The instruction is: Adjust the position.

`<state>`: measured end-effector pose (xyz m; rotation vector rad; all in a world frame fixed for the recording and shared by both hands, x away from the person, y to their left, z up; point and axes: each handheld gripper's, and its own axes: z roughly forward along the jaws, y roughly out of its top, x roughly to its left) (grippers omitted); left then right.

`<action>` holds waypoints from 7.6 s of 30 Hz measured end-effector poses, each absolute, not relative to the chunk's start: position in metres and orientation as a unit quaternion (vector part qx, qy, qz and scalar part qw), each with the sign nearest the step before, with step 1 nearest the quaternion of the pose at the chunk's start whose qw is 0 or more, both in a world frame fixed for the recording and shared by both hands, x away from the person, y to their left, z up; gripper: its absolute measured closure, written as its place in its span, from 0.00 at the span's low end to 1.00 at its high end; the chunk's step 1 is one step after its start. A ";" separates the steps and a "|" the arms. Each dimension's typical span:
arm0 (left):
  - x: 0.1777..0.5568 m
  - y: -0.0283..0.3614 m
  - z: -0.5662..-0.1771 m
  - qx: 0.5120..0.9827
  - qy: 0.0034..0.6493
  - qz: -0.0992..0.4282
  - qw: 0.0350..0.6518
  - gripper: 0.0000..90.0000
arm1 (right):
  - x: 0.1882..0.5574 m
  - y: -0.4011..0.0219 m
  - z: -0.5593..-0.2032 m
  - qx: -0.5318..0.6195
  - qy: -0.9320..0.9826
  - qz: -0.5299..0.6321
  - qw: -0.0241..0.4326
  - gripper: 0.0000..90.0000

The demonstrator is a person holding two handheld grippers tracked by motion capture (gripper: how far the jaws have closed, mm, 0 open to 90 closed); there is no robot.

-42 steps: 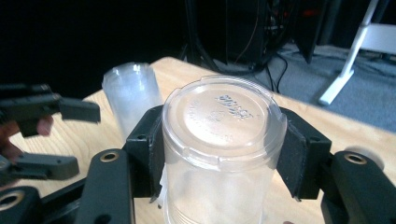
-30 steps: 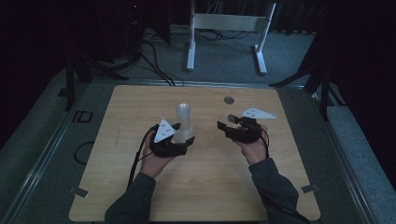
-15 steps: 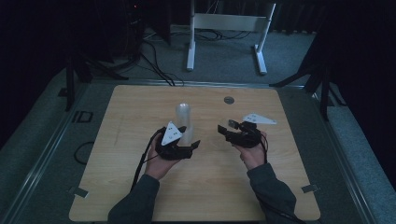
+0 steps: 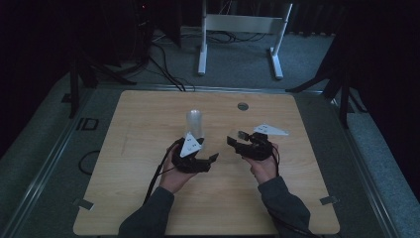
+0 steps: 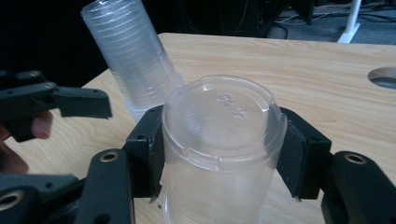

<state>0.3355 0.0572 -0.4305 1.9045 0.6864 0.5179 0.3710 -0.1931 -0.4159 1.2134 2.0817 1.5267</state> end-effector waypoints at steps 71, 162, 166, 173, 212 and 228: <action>0.347 0.023 -0.454 0.791 0.284 0.193 0.507 0.27 | 0.370 -0.199 -0.443 0.498 0.586 0.637 -0.054 0.46; 0.351 0.055 -0.434 0.837 0.227 0.174 0.467 0.32 | 0.363 -0.208 -0.401 0.309 0.848 0.416 0.108 0.36; 0.351 0.055 -0.434 0.840 0.223 0.172 0.463 0.32 | 0.363 -0.205 -0.401 0.294 0.861 0.399 0.115 0.37; 0.352 0.056 -0.434 0.846 0.216 0.170 0.456 0.32 | 0.363 -0.202 -0.401 0.282 0.873 0.378 0.120 0.37; 0.350 0.050 -0.440 0.890 0.158 0.143 0.402 0.32 | 0.361 -0.191 -0.390 0.182 0.937 0.268 0.133 0.44; 0.350 0.043 -0.442 0.908 0.133 0.138 0.372 0.32 | 0.360 -0.191 -0.381 0.148 0.953 0.235 0.123 0.50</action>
